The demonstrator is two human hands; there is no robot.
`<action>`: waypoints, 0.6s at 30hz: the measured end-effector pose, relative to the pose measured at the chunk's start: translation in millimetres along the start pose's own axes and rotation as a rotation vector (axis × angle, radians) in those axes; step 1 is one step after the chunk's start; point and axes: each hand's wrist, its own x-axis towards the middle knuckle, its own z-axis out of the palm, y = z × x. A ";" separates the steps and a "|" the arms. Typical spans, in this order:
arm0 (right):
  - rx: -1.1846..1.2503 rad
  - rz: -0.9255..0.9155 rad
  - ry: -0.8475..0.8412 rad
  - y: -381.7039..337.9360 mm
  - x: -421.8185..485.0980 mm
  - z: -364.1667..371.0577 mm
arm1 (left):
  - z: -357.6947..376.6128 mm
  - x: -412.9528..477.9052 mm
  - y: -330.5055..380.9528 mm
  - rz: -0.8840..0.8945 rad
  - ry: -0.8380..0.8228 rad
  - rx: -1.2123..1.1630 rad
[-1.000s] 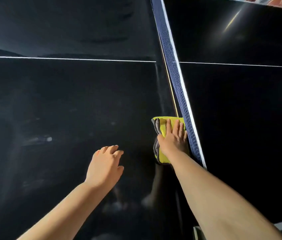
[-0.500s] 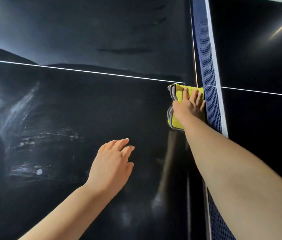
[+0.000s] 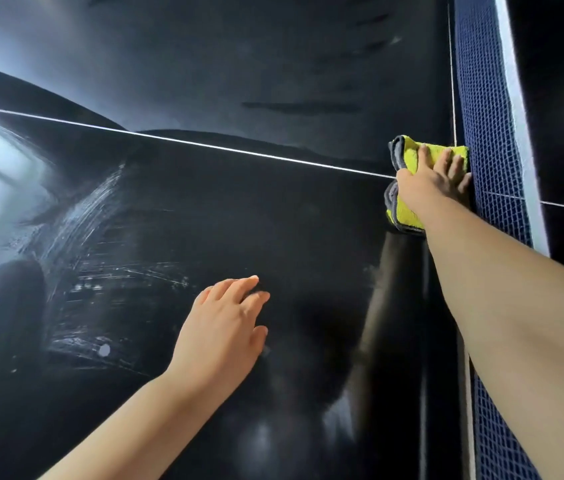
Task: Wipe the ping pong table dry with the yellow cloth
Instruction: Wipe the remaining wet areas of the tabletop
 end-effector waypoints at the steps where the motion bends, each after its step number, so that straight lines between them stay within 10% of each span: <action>1: -0.007 -0.011 -0.009 -0.3 -0.7 0.1 | 1.1 2.8 -0.4 -0.002 0.010 -0.003; 18: -0.100 -0.392 -0.090 -141.6 -32.7 27.7 | 6.3 1.2 -60.5 -0.087 0.116 -0.096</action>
